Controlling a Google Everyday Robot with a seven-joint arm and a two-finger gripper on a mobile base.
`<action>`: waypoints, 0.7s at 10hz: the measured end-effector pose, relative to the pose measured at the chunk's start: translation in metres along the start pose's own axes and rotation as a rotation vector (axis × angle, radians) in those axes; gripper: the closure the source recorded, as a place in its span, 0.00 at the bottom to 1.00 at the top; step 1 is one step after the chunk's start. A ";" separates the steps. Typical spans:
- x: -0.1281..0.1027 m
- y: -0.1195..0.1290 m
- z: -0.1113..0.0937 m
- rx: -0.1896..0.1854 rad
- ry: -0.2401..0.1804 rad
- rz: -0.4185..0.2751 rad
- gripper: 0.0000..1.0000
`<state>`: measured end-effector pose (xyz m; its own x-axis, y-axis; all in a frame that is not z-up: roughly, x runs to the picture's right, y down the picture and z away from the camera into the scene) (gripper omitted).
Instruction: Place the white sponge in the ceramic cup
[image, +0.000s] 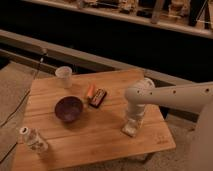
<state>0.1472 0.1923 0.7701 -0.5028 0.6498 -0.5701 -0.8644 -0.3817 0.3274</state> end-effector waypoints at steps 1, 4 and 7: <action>0.000 0.001 -0.001 -0.010 -0.003 -0.010 0.87; -0.003 0.010 -0.012 -0.008 -0.030 -0.081 1.00; -0.018 0.049 -0.060 0.048 -0.124 -0.226 1.00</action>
<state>0.1137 0.1223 0.7507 -0.2913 0.7919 -0.5367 -0.9525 -0.1880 0.2397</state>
